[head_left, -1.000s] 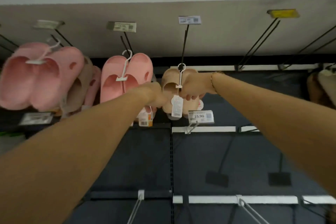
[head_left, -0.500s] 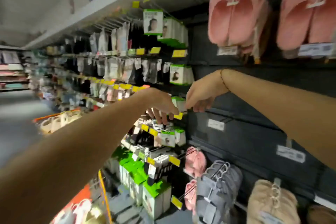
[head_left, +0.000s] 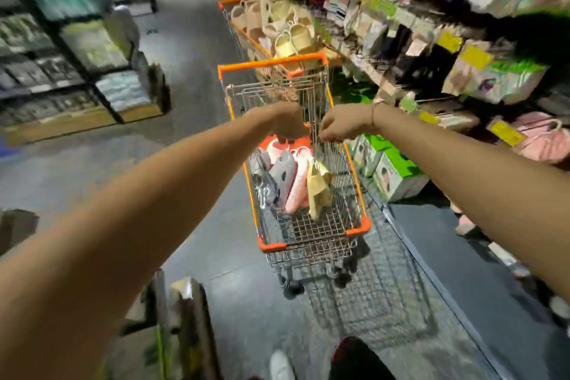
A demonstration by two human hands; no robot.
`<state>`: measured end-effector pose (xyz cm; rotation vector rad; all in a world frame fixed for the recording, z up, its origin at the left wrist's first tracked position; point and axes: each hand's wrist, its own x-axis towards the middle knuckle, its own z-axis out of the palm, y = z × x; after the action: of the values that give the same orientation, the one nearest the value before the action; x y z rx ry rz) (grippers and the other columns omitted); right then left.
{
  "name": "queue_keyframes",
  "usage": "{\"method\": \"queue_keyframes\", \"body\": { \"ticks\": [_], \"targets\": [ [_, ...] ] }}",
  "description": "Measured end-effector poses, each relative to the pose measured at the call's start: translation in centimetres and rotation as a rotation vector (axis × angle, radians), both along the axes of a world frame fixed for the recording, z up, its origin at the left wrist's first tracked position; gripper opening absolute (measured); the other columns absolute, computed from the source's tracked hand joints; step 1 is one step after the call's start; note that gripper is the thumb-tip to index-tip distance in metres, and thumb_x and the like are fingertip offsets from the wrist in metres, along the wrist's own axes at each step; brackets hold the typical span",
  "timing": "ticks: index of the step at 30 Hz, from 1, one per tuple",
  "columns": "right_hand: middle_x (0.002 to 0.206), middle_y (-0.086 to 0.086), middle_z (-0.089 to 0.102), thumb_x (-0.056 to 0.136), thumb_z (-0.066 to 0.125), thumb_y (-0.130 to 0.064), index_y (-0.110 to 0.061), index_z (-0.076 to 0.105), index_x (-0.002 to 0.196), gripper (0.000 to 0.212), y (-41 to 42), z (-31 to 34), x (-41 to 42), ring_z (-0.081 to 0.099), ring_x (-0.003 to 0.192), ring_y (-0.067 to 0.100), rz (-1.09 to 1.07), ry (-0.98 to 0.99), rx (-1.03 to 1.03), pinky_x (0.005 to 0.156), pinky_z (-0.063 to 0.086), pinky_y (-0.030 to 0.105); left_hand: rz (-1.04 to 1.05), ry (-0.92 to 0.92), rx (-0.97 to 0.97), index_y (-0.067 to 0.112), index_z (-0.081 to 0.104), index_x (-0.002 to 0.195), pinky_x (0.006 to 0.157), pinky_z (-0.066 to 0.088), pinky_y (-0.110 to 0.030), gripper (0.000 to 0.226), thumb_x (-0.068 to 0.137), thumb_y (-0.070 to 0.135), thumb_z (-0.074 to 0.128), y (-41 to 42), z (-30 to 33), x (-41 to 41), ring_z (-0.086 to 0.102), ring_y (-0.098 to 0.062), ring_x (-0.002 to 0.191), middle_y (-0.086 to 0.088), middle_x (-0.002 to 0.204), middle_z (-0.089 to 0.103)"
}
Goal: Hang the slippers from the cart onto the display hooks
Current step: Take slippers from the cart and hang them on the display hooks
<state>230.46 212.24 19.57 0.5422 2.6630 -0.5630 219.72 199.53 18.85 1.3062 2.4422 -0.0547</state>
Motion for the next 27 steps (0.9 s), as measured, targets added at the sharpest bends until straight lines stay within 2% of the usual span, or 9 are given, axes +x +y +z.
{"method": "queue_keyframes", "body": {
  "ticks": [4,8,12,14,17,20,22,25,27],
  "targets": [
    [0.088,0.016,0.071,0.088,0.062,-0.035,-0.001,0.072,0.092,0.035,0.8,-6.7,-3.4,0.061,0.076,0.025,-0.025,-0.061,-0.033,0.067,0.046,0.031,0.046,0.007,0.04,0.004,0.071,0.103,0.068,0.044,-0.032,0.029,0.095,0.026,0.053,-0.6,-4.8,-2.0,0.06,-0.03,0.082,-0.017,0.104,0.07],
    [0.105,0.017,0.07,0.092,0.059,-0.03,-0.001,0.071,0.102,0.033,3.4,-12.8,-6.0,0.065,0.091,0.031,-0.038,-0.086,0.011,0.072,0.051,0.033,0.141,-0.099,0.079,0.005,0.064,0.102,0.07,0.04,-0.031,0.021,0.095,0.02,0.052,0.2,-10.2,-3.5,0.053,-0.026,0.083,-0.018,0.109,0.067],
    [0.102,0.015,0.06,0.095,0.048,-0.014,-0.006,0.064,0.097,0.018,7.0,-18.5,-8.4,0.057,0.091,0.028,-0.061,-0.16,0.052,0.081,0.05,0.034,0.208,-0.208,0.008,0.002,0.062,0.109,0.081,0.051,-0.034,0.028,0.095,0.025,0.052,2.7,-16.0,-5.9,0.063,-0.033,0.096,-0.016,0.109,0.067],
    [0.098,0.015,0.057,0.093,0.05,-0.013,-0.014,0.054,0.094,0.005,8.9,-21.2,-9.2,0.054,0.088,0.029,-0.115,-0.186,0.041,0.078,0.049,0.035,0.24,-0.241,-0.023,0.005,0.065,0.105,0.08,0.052,-0.034,0.025,0.094,0.025,0.054,4.5,-18.4,-7.4,0.062,-0.032,0.093,-0.014,0.107,0.067],
    [0.102,0.02,0.061,0.091,0.052,-0.015,-0.007,0.053,0.122,0.031,11.8,-25.8,-10.8,0.059,0.085,0.03,-0.237,-0.207,-0.047,0.073,0.051,0.031,0.276,-0.286,-0.047,0.005,0.066,0.106,0.072,0.047,-0.031,0.022,0.095,0.02,0.053,7.3,-21.7,-9.3,0.058,-0.026,0.085,-0.011,0.098,0.064],
    [0.104,0.016,0.06,0.093,0.053,-0.009,-0.004,0.052,0.13,0.037,13.6,-29.8,-12.9,0.058,0.076,0.023,-0.333,-0.223,-0.144,0.06,0.045,0.027,0.315,-0.352,-0.072,0.009,0.064,0.091,0.073,0.052,-0.034,0.015,0.094,0.02,0.054,9.8,-25.2,-11.0,0.062,-0.026,0.083,-0.01,0.092,0.065],
    [0.113,0.017,0.06,0.095,0.051,-0.006,-0.001,0.049,0.136,0.041,14.3,-32.2,-14.5,0.062,0.09,0.027,-0.387,-0.225,-0.211,0.07,0.047,0.027,0.335,-0.403,-0.07,0.009,0.064,0.089,0.077,0.056,-0.037,0.017,0.093,0.024,0.057,11.6,-28.0,-12.1,0.065,-0.027,0.084,-0.011,0.095,0.068],
    [0.126,0.023,0.061,0.096,0.047,-0.007,-0.001,0.04,0.145,0.049,15.3,-35.8,-17.0,0.059,0.116,0.037,-0.448,-0.209,-0.265,0.091,0.048,0.038,0.357,-0.443,-0.062,0.011,0.064,0.093,0.079,0.056,-0.038,0.018,0.092,0.028,0.058,14.1,-32.0,-13.6,0.064,-0.028,0.086,-0.01,0.097,0.068],
    [0.132,0.024,0.058,0.097,0.044,-0.008,-0.005,0.039,0.146,0.05,16.2,-38.1,-18.9,0.056,0.122,0.038,-0.536,-0.169,-0.279,0.098,0.046,0.04,0.363,-0.464,-0.045,0.013,0.063,0.092,0.082,0.056,-0.04,0.019,0.091,0.03,0.057,15.7,-34.5,-14.5,0.063,-0.031,0.088,-0.013,0.1,0.069]
  ]
}}
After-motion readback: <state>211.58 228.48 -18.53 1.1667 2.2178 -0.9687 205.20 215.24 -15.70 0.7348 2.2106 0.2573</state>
